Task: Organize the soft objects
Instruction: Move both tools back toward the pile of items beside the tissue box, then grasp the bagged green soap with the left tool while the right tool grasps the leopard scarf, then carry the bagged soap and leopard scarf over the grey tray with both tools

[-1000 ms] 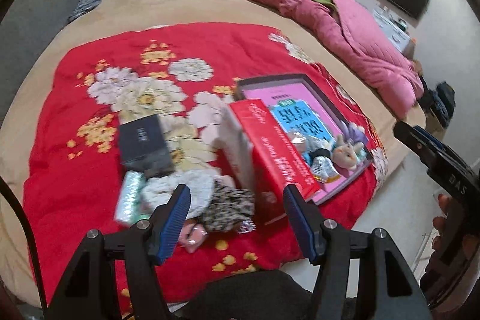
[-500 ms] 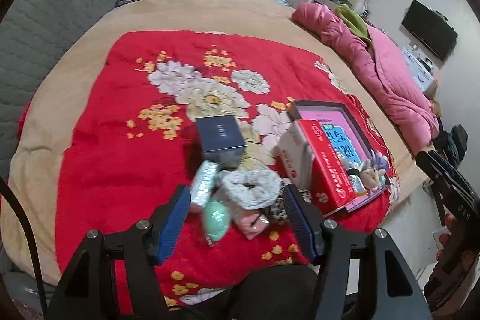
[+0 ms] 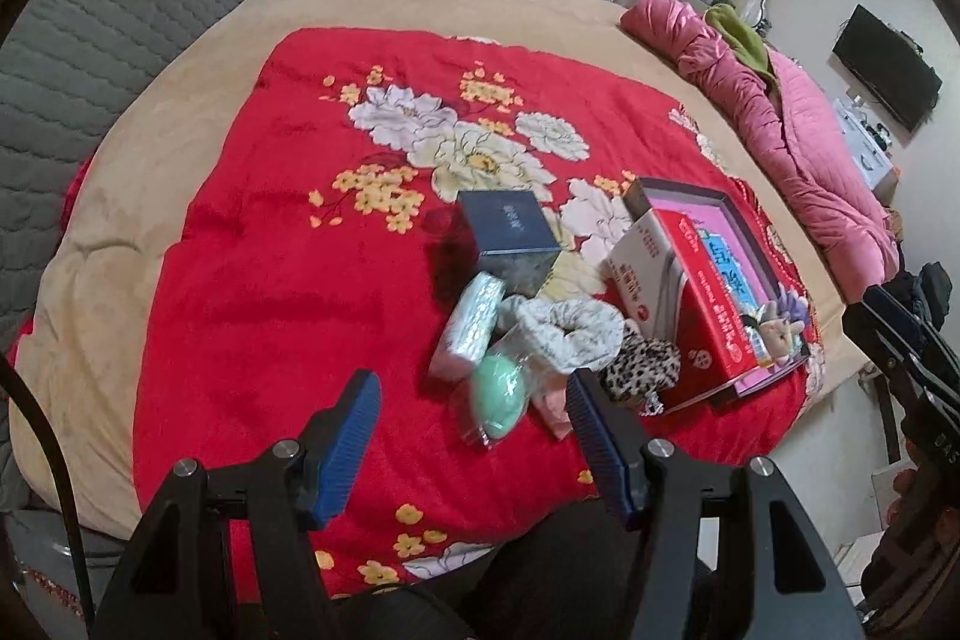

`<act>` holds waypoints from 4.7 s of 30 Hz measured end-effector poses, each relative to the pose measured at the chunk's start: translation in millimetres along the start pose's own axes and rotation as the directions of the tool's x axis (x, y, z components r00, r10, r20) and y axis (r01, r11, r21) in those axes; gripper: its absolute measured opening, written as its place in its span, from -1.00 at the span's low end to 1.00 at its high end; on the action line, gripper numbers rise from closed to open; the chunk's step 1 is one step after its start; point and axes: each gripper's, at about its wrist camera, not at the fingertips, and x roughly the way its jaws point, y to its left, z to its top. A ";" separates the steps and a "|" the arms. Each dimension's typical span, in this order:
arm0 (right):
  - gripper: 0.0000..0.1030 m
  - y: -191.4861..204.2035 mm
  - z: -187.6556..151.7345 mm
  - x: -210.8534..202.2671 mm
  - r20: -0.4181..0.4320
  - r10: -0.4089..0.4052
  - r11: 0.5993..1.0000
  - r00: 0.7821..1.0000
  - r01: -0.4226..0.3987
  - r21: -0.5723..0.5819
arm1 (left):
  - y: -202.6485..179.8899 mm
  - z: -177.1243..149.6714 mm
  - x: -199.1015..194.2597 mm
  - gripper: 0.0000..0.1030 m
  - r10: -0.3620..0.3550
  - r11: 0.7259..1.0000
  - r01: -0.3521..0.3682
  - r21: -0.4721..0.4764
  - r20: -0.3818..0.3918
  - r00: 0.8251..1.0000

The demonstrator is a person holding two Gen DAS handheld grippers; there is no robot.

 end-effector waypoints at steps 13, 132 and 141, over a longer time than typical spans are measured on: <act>0.44 26.5 -28.2 38.0 -0.116 0.037 0.992 0.993 -0.050 -0.114 | 2.8 -20.8 38.1 0.24 -0.001 1.000 0.001 -0.005 -0.087 0.996; -0.69 -50.5 -19.3 18.3 -0.029 0.040 0.999 0.999 -0.039 0.037 | -122.8 -7.6 44.4 -0.22 -0.141 0.974 0.154 0.164 -0.088 0.986; -0.69 -103.4 -21.8 -8.0 0.023 -0.055 0.987 0.998 0.051 0.152 | -164.6 4.0 42.2 -0.22 -0.165 0.958 0.179 0.224 -0.083 0.983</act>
